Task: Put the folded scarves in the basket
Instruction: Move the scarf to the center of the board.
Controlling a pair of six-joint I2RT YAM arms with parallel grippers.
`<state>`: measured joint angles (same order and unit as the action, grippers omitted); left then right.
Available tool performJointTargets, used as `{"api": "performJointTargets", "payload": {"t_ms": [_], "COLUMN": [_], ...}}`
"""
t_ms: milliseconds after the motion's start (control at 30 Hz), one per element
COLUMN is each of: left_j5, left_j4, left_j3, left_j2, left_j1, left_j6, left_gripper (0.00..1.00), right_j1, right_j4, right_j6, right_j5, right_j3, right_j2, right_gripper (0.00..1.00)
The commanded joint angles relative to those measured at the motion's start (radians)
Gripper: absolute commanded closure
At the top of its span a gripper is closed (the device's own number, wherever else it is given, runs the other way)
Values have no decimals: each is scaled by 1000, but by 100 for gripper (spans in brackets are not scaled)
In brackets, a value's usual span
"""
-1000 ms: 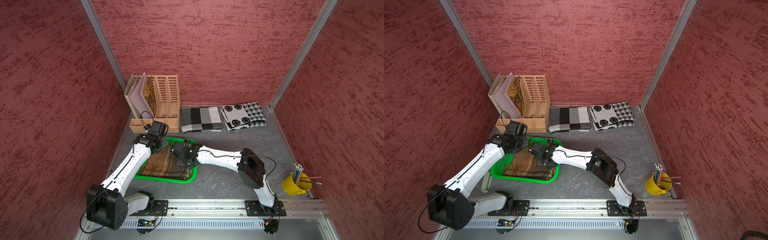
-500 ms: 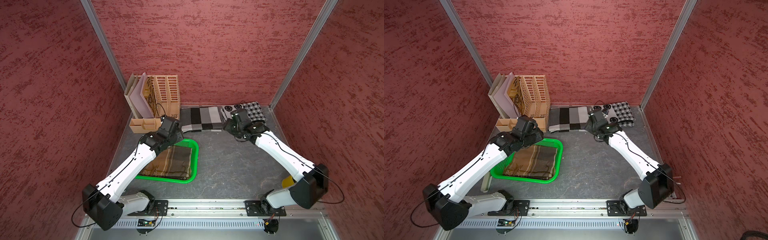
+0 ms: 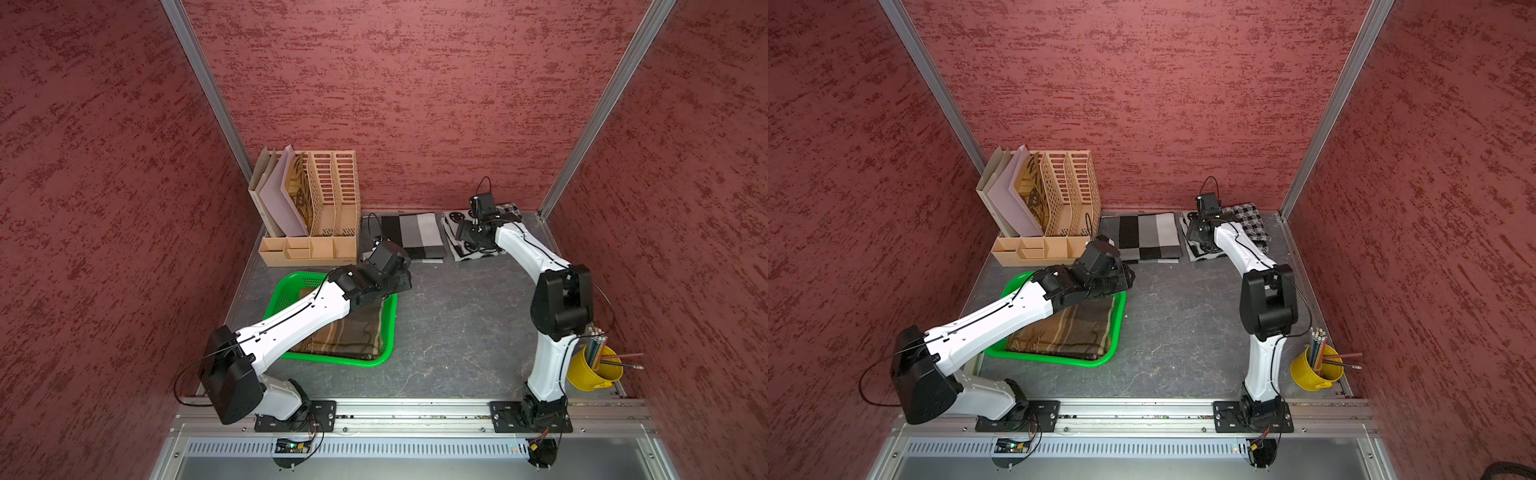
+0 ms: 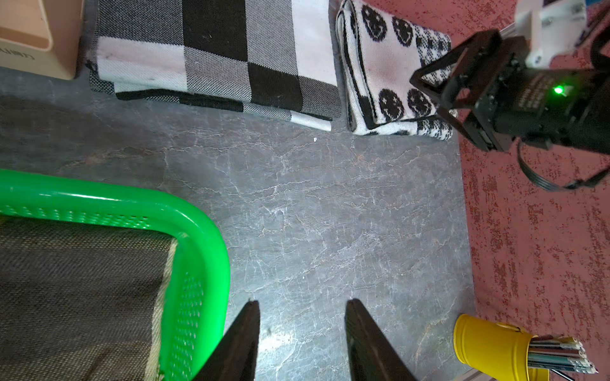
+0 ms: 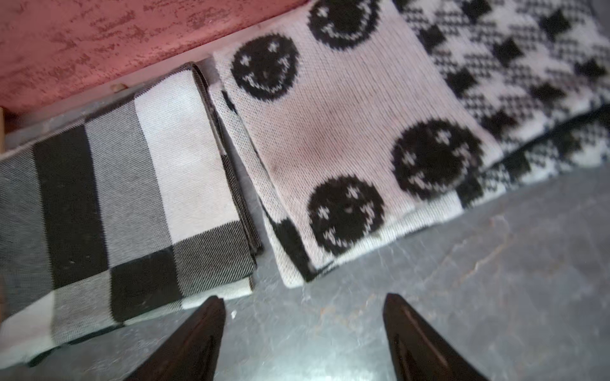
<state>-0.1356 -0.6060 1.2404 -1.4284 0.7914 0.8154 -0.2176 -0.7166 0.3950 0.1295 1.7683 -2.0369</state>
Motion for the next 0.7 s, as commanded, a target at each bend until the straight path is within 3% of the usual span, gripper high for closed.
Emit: {"api": "performJointTargets", "payload": {"t_ms": [0, 267, 400, 667], "left_j5": [-8, -1, 0, -2], "left_j4": [13, -4, -15, -15], "left_j3": [21, -10, -14, -24], "left_j2": [1, 34, 45, 68], "left_j1": [0, -19, -27, -34], "left_j6": [2, -2, -1, -7], "left_gripper": [54, 54, 54, 54], "right_j1": [-21, -113, -118, -118], "right_j4": [-98, -228, -312, -229], "right_j6": [-158, -284, -260, -288], "right_j5": [91, 316, 450, 425], "right_j3": [107, 383, 471, 378], "right_j2": [-109, -379, -478, -428], "right_gripper": [11, 5, 7, 17]}}
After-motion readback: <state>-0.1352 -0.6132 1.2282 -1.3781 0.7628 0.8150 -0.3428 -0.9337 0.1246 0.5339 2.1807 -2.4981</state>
